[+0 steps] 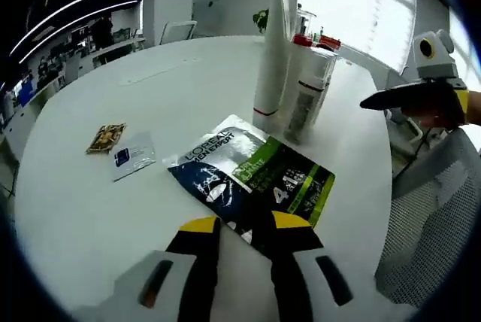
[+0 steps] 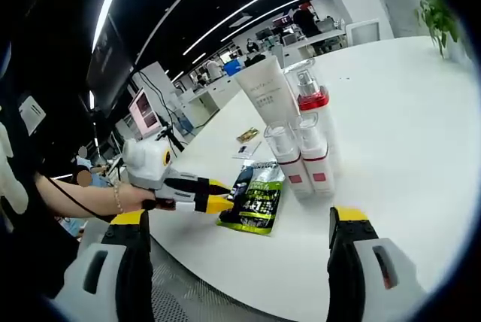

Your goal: Arrange the skincare products in the storage area until every visible bottle or jar stands upright without overlapping.

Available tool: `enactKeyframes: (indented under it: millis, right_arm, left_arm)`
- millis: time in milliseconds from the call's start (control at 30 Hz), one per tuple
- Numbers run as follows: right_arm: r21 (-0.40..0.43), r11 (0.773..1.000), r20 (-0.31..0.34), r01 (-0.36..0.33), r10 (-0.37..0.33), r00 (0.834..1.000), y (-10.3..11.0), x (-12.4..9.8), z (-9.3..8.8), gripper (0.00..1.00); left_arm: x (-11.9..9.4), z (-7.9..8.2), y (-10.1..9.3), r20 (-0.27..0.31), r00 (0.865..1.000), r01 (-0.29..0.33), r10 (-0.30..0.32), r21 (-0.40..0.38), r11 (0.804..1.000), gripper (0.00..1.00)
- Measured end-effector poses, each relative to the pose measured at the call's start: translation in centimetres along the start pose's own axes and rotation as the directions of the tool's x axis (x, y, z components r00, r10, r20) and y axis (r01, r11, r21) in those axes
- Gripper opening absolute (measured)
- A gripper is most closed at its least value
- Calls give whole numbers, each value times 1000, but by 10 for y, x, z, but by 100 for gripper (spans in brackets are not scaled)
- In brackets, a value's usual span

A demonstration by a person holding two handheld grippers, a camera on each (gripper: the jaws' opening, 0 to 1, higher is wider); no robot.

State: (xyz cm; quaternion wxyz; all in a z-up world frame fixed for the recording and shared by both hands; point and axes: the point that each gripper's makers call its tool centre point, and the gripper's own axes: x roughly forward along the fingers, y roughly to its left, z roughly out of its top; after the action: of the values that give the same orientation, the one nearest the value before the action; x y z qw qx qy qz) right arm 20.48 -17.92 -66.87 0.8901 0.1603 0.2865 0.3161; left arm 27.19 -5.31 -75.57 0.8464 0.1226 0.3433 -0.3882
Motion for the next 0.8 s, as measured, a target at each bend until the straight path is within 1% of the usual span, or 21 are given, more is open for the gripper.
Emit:
enactKeyframes:
  millis: [33, 100, 167, 200, 233, 267, 300, 367, 467, 567, 633, 733, 767, 800]
  right_arm:
    - [0, 1000, 0, -1, 1, 1000, 0, 0, 0, 99]
    - [1, 1000, 0, 0, 0, 1000, 0, 0, 0, 99]
    - [4, 1000, 1, 0, 0, 1000, 0, 0, 0, 99]
    - [4, 1000, 1, 0, 0, 1000, 0, 0, 0, 99]
    - [4, 1000, 1, 1, -1, 1000, 0, 0, 0, 99]
    - [4, 1000, 1, 1, -1, 1000, -1, 0, 0, 99]
    - [3, 1000, 1, 1, -1, 1000, -1, 0, 0, 99]
    - [2, 1000, 0, 2, -2, 1000, -1, 0, 0, 99]
    - [3, 1000, 1, 3, -3, 1000, -1, 0, 1, 99]
    - [6, 1000, 4, 6, -6, 1000, -2, 0, 1, 99]
    - [7, 1000, 7, 8, -8, 1000, -2, 0, 2, 99]
    - [10, 1000, 7, 8, -8, 1000, -3, 0, 2, 99]
    - [10, 1000, 7, 9, -9, 1000, -3, 0, 2, 99]
    - [13, 1000, 8, 8, -8, 1000, -3, 0, 2, 99]
  left_arm:
    - [0, 2, 0, -3, 1000, 0, 0, 19, 1000, 24]
    - [2, 7, 1, -1, 1000, 7, -7, 82, 997, 28]
    - [4, 16, -2, 6, 1000, 23, -24, 148, 989, 31]
    - [6, 20, -6, 8, 999, 41, -43, 170, 985, 33]
    - [10, 21, -4, 11, 999, 47, -50, 165, 985, 35]
    - [14, 25, -5, 9, 998, 65, -68, 188, 980, 36]
    - [16, 26, -7, 6, 997, 74, -76, 194, 978, 39]
    - [22, 28, -8, -5, 996, 89, -90, 196, 976, 42]
    - [29, 30, -11, -28, 993, 118, -115, 220, 968, 45]
    - [34, 31, -9, -43, 990, 141, -134, 231, 963, 49]
    - [36, 29, -7, -68, 988, 154, -142, 242, 958, 50]
    - [37, 28, -5, -86, 985, 168, -151, 252, 953, 52]
    - [36, 26, -6, -101, 983, 177, -155, 265, 948, 52]
    - [36, 27, -6, -100, 982, 181, -159, 265, 947, 52]
